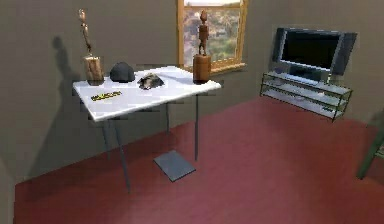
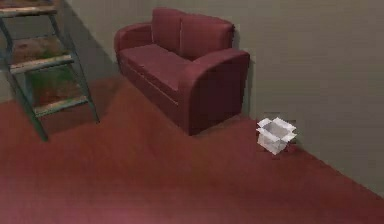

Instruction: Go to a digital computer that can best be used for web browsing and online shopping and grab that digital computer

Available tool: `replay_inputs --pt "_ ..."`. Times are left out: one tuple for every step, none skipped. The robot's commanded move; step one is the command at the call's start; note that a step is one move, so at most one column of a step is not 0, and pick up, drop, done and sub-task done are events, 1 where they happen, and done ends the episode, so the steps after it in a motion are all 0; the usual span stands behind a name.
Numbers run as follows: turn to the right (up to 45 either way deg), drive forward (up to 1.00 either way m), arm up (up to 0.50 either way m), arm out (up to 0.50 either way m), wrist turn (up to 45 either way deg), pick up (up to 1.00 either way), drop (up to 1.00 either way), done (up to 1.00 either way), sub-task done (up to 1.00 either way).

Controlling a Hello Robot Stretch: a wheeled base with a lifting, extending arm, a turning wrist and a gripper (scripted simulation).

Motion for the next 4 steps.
replay_inputs --pt "-18.0 0.0 0.0 0.0 0.0 0.0 0.0 0.0 0.0" --pt "0.0 0.65 0.0 0.0 0.0 0.0 0.0 0.0 0.0" --pt "-33.0 0.0 0.0 0.0 0.0 0.0 0.0 0.0 0.0" --pt "0.0 0.05 0.0 0.0 0.0 0.0 0.0 0.0 0.0"
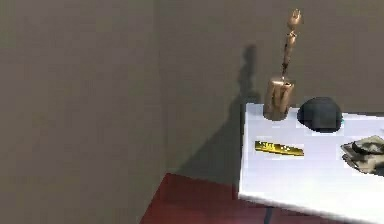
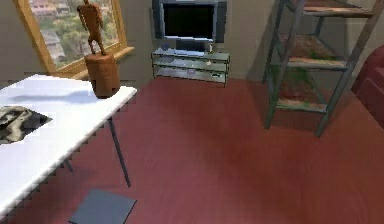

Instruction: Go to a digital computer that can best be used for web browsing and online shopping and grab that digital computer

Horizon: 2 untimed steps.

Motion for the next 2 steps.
replay_inputs --pt "-30.0 0.0 0.0 0.0 0.0 0.0 0.0 0.0 0.0" --pt "0.0 0.0 0.1 0.0 0.0 0.0 0.0 0.0 0.0"
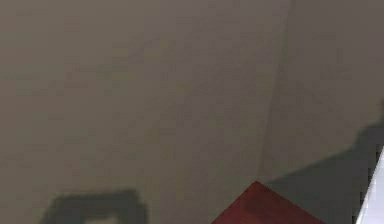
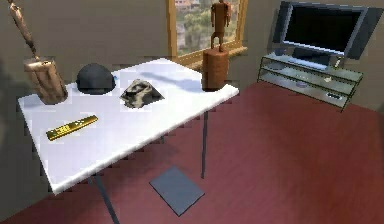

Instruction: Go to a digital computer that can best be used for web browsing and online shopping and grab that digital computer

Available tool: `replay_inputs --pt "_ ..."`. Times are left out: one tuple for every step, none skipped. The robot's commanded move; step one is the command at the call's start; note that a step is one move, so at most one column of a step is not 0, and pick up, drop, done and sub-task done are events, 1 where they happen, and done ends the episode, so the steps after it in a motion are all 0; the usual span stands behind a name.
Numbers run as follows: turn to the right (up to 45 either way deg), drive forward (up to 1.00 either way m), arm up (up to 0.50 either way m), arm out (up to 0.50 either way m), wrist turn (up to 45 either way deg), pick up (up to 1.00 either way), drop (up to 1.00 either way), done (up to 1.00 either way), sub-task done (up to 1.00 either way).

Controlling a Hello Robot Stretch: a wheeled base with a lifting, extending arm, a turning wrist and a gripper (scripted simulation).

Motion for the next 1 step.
replay_inputs --pt "0.0 0.0 0.0 0.46 0.0 0.0 0.0 0.0 0.0"
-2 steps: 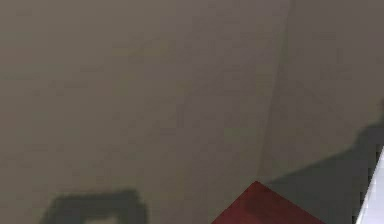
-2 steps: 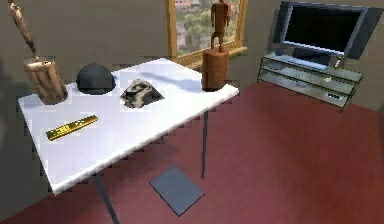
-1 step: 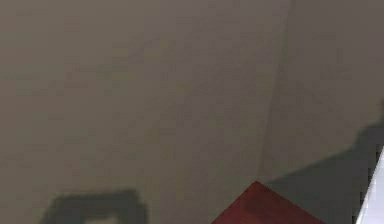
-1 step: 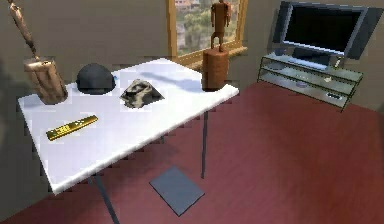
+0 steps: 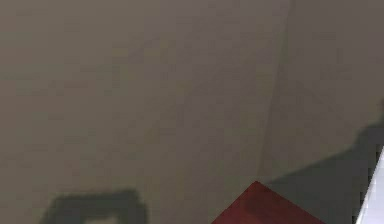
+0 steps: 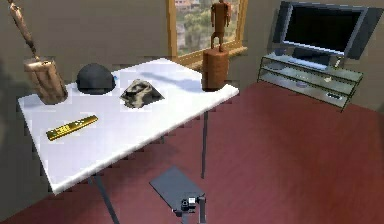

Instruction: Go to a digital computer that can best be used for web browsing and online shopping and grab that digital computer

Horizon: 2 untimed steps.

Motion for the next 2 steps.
replay_inputs --pt "0.0 0.0 0.0 0.0 45.0 0.0 0.0 0.0 0.0" --pt "0.0 0.0 0.0 0.0 45.0 0.0 0.0 0.0 0.0"
